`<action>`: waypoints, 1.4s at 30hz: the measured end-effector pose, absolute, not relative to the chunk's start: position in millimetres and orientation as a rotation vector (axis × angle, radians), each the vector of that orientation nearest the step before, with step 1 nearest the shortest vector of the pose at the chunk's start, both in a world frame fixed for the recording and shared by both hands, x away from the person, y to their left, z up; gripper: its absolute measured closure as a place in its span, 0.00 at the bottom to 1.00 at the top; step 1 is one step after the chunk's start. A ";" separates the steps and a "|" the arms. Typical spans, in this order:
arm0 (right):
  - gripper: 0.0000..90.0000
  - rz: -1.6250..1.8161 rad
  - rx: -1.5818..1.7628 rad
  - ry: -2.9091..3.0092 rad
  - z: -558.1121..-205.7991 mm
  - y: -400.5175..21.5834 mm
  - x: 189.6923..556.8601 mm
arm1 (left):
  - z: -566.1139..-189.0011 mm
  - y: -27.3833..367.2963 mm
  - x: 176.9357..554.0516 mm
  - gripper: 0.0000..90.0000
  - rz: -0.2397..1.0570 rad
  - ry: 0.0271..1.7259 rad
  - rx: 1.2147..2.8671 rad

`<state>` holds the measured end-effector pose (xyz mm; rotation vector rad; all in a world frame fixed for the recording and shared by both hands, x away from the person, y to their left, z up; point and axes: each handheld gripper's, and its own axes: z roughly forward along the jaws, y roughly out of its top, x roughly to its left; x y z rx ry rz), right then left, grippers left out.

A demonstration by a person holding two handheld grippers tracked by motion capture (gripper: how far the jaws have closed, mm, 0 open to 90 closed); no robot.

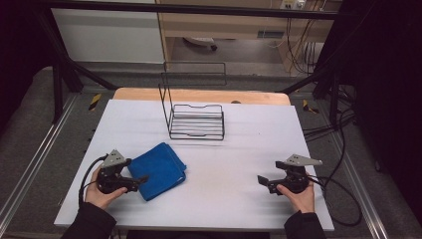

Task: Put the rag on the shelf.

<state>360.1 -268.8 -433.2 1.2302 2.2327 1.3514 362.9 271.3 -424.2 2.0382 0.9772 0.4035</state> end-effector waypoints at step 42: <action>0.01 1.324 1.215 2.255 -435.1 -266.7 360.2 | -406.0 181.7 371.2 0.25 0.396 0.864 2.169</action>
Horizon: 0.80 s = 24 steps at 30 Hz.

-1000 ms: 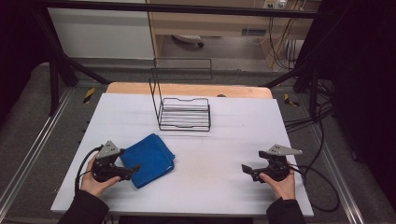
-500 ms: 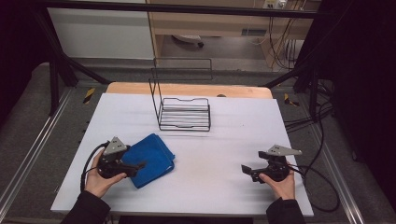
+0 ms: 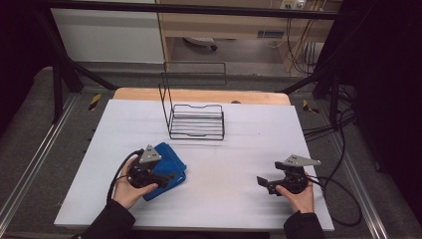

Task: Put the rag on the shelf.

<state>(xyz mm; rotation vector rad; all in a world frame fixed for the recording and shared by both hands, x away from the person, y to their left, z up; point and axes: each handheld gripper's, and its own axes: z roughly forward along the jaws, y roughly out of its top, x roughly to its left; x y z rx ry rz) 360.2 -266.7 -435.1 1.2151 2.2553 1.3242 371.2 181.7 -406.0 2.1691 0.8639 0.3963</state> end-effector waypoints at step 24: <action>0.01 1.321 1.225 2.263 -436.1 -265.2 360.9 | -443.8 148.3 370.9 0.60 0.360 0.906 2.261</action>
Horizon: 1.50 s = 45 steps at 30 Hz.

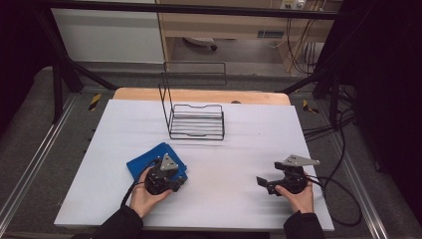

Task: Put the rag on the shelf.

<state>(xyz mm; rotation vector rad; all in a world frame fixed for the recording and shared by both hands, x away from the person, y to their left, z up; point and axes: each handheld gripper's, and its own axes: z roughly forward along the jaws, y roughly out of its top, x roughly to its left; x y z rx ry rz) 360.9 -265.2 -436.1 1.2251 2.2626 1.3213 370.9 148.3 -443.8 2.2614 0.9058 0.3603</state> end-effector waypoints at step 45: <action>0.01 1.315 1.217 2.269 -436.5 -265.4 362.3 | -447.6 138.4 368.1 0.92 0.452 0.942 2.230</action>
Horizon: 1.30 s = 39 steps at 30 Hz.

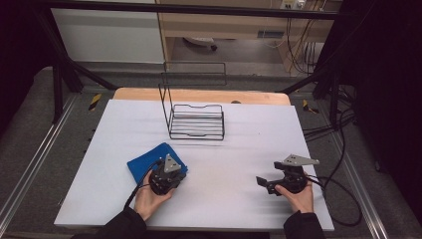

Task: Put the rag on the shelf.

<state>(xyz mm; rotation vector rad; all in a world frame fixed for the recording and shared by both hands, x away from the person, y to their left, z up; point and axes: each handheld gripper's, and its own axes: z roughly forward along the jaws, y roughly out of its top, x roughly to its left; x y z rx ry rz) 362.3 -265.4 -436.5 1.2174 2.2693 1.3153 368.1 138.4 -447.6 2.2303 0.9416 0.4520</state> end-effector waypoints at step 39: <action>0.02 1.315 1.221 2.284 -437.3 -261.9 363.1 | -427.9 118.8 339.3 0.82 0.217 0.796 2.106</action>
